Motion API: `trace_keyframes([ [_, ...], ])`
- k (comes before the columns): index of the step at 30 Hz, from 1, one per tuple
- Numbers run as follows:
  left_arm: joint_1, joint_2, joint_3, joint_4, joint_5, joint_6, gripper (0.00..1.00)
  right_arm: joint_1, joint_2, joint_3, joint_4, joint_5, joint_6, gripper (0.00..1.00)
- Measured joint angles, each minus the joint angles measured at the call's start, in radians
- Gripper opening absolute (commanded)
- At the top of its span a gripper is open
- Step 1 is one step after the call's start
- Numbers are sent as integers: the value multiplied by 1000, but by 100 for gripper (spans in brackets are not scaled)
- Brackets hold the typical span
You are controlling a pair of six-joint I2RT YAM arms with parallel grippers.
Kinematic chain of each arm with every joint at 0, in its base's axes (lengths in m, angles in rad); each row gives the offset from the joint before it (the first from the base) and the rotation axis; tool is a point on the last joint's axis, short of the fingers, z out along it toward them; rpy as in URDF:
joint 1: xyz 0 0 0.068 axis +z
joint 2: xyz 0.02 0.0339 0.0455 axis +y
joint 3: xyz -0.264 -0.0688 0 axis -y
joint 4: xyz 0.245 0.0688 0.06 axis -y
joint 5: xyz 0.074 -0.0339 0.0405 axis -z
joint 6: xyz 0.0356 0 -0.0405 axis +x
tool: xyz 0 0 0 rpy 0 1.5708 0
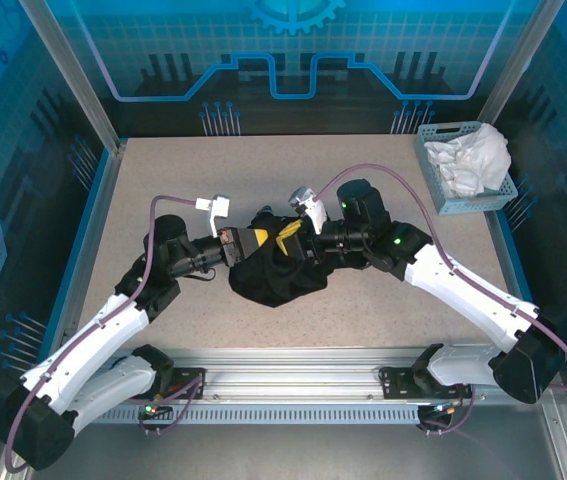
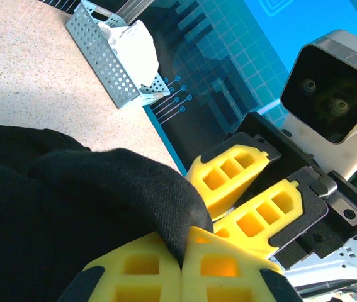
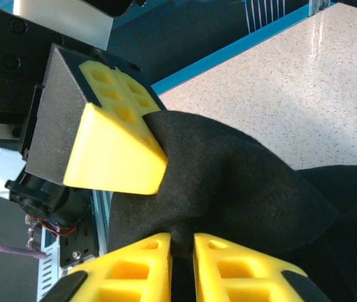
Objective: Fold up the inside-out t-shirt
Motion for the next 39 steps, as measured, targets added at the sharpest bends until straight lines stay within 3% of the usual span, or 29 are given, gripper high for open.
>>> trace_keyframes([
  [1,0,0,0,0,0,0,0,0,0,0,1,0,-3,0],
  [7,0,0,0,-2,0,0,0,-10,-8,1,-10,3,-26,0],
  [19,0,0,2,-54,-34,53,30,-19,-100,13,-51,-4,-40,0],
  [26,0,-7,26,-134,-74,121,53,-19,-98,78,-89,-3,-36,0],
  [31,-5,-65,79,-263,-177,214,59,-11,-61,154,-140,24,-26,0],
  [39,-154,-118,151,-326,-282,365,60,1,12,197,-172,29,27,0],
])
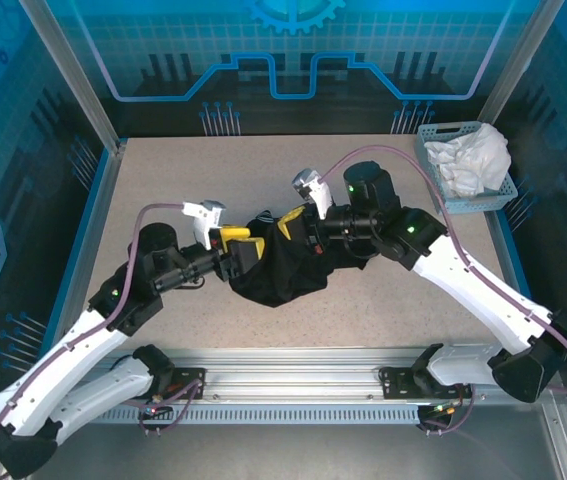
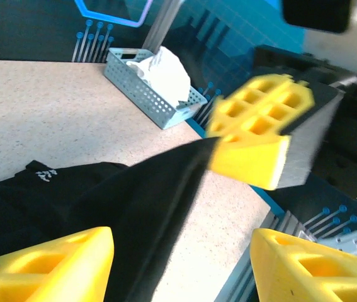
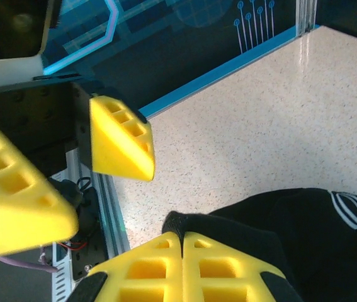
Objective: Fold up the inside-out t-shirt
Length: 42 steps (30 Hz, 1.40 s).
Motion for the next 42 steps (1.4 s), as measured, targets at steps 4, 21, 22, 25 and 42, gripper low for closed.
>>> trace_keyframes([
  [4,-35,70,18,6,-16,34,59,2,16,3,2,-16,43,0],
  [21,-43,193,17,112,45,79,0,-40,8,3,29,-18,120,5],
  [22,-40,186,17,114,56,77,0,-51,5,3,18,-13,113,9],
  [25,-31,167,15,121,74,60,0,-67,0,3,-24,0,75,22],
  [42,-5,76,-51,110,70,26,2,-169,-145,-327,-34,39,-53,53],
])
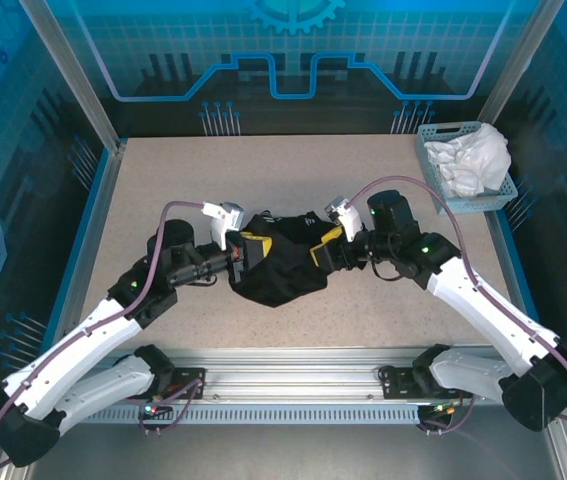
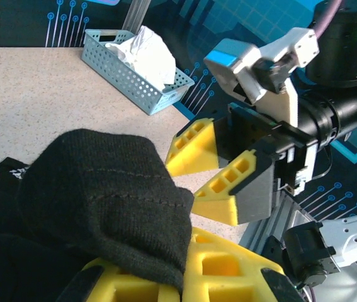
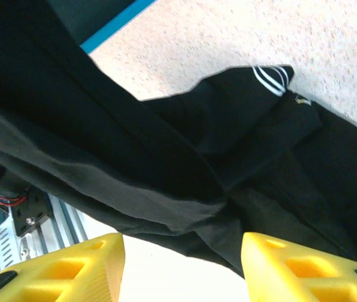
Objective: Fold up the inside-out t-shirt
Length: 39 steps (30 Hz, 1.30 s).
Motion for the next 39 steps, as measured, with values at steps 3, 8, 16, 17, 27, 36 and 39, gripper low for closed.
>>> trace_keyframes([
  [3,-4,17,-1,6,-6,2,3,-21,16,0,4,23,11,53],
  [8,-106,142,-92,139,-7,1,11,-157,14,14,0,87,69,53],
  [16,-251,376,-156,130,4,37,58,-223,9,14,2,143,122,54],
  [17,-251,362,-156,117,-6,49,62,-223,16,15,3,143,125,54],
  [27,164,149,-182,47,-183,-144,73,-68,286,87,34,195,133,63],
  [36,309,305,-233,17,-158,-261,77,16,665,354,69,222,126,74],
  [39,316,382,-235,40,-126,-267,71,19,760,406,88,170,142,71],
])
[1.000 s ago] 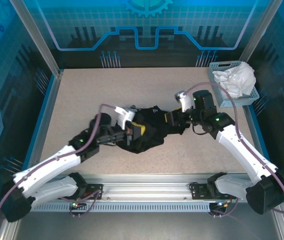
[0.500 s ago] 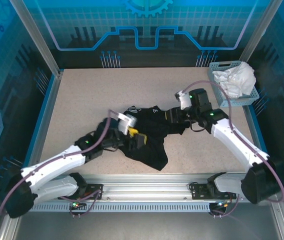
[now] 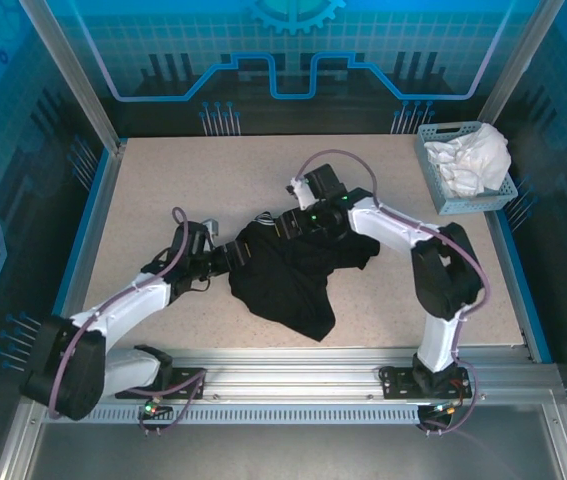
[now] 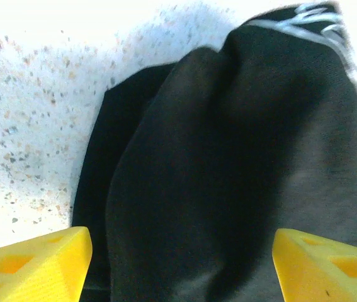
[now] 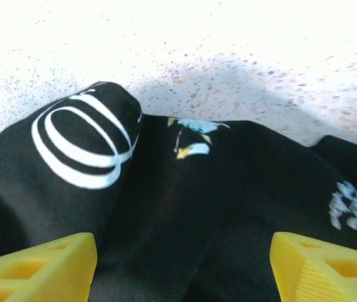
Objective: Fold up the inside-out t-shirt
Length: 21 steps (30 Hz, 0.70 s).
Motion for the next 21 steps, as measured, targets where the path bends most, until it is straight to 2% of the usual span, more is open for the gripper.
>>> trace_keyframes([
  [1,1,30,-1,15,17,-7,67,1,25,9,8,-22,8,67],
  [3,2,90,-9,61,59,-33,53,3,65,13,31,-76,31,53],
  [6,2,165,-39,147,123,-73,20,3,93,13,63,-152,64,19],
  [7,2,176,-45,165,138,-84,11,1,94,13,75,-180,78,10],
  [9,4,180,-49,188,156,-98,0,-6,89,13,103,-225,96,0],
  [12,13,155,-31,194,162,-98,0,-38,52,11,120,-264,116,0],
  [15,27,92,43,171,146,-85,0,-100,-53,1,126,-267,117,0],
  [18,31,24,174,173,135,-47,0,-164,-240,-34,154,-235,90,0],
  [21,16,-52,290,215,135,14,0,-173,-463,-98,211,-179,32,2],
])
